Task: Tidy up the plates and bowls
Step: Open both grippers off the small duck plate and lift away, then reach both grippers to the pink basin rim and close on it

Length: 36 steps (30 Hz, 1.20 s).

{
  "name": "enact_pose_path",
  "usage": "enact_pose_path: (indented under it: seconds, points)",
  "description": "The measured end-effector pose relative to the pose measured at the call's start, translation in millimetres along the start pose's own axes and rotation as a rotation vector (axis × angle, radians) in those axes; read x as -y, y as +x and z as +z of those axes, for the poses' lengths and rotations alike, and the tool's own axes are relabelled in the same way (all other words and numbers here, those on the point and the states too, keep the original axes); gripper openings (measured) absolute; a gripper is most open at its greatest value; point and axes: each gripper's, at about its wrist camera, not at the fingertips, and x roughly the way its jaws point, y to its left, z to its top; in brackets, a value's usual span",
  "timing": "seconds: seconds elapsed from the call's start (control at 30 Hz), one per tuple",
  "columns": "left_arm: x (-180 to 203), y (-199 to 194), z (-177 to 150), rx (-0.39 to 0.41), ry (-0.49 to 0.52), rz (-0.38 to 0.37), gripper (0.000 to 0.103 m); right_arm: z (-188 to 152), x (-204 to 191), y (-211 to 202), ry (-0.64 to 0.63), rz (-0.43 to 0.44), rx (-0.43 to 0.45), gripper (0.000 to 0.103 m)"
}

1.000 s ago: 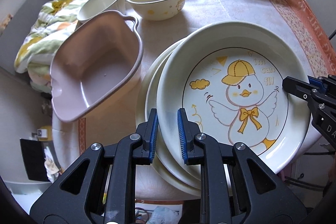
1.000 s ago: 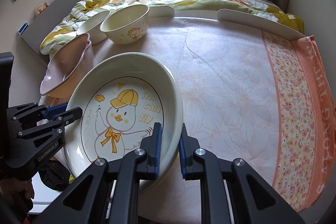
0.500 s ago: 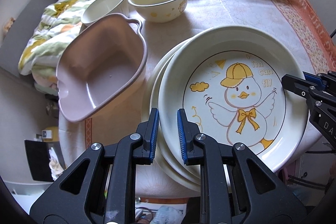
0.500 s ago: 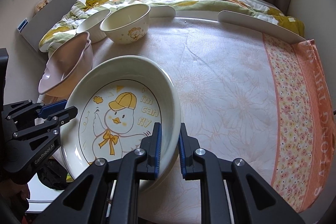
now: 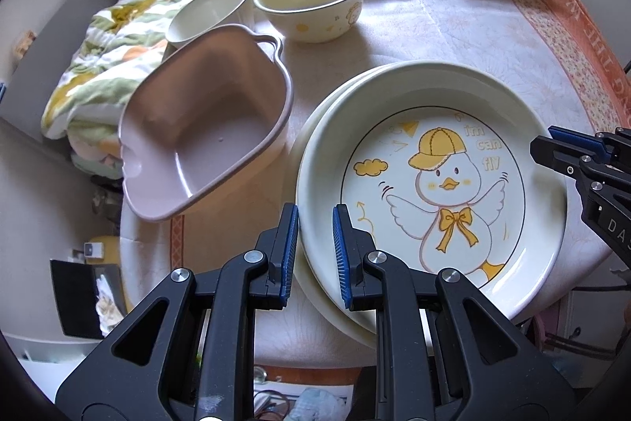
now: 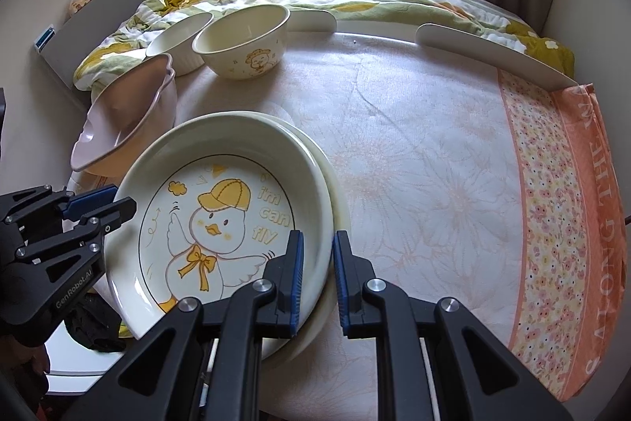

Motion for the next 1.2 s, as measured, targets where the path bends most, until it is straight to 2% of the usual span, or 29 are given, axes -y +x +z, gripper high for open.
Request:
enact_pose_path:
  seconds: [0.17,0.23,0.33,0.37,0.4,0.43,0.47,0.5,0.57,0.7,0.8,0.87,0.97,1.1,1.2]
  points:
    - [-8.8,-31.7,5.8,0.071,-0.046,-0.049,0.016,4.7,7.0,-18.6,0.024,0.028,0.036,0.014]
    - [-17.4,-50.8,8.6,0.118,-0.085,-0.066,0.016,10.3,9.4,-29.8,0.021,0.044,0.061,0.014]
    - [-36.0,-72.3,12.0,0.142,-0.160,-0.085,0.017,21.7,10.6,-45.0,-0.005,0.101,0.085,0.014]
    - [-44.8,-78.9,11.6,0.153,-0.196,-0.095,0.017,25.6,10.1,-49.7,-0.014,0.105,0.093,0.018]
    - [-53.1,-84.1,10.4,0.164,-0.230,-0.107,0.025,29.8,8.9,-54.7,-0.027,0.103,0.103,0.040]
    - [-60.3,-87.7,9.1,0.172,-0.262,-0.115,0.056,35.2,7.0,-60.3,-0.042,0.108,0.121,0.059]
    - [-67.2,-91.2,7.4,0.181,-0.293,-0.112,0.081,38.0,5.8,-63.8,-0.051,0.122,0.135,0.102]
    - [-76.5,-97.7,3.6,0.216,-0.333,-0.094,0.102,41.0,4.0,-68.2,-0.060,0.145,0.156,0.103]
    - [-89.2,-105.6,-1.2,0.261,-0.370,-0.088,0.103,49.5,-1.4,-72.4,-0.086,0.164,0.178,0.103]
    - [-115.6,-90.4,-9.5,0.197,-0.446,-0.147,0.103,64.3,-20.2,-65.2,-0.146,0.194,0.155,0.103]
    - [-143.5,-67.9,-20.1,0.155,-0.553,-0.232,0.103,80.0,-39.2,-50.4,-0.166,0.208,0.086,0.103]
    - [-159.2,-51.7,-24.4,0.139,-0.607,-0.276,0.103,89.4,-51.0,-41.1,-0.171,0.231,0.069,0.103]
    - [-177.9,-30.7,-24.2,0.107,-0.645,-0.312,0.102,106.0,-74.3,-20.6,-0.181,0.188,0.030,0.103]
    - [-195.7,3.1,-20.8,0.063,-0.673,-0.368,0.098,124.6,-98.5,23.7,-0.187,0.227,-0.074,0.103]
    - [-201.5,29.1,-14.8,0.008,-0.684,-0.426,0.093,132.9,-109.0,54.2,-0.194,0.205,-0.131,0.103]
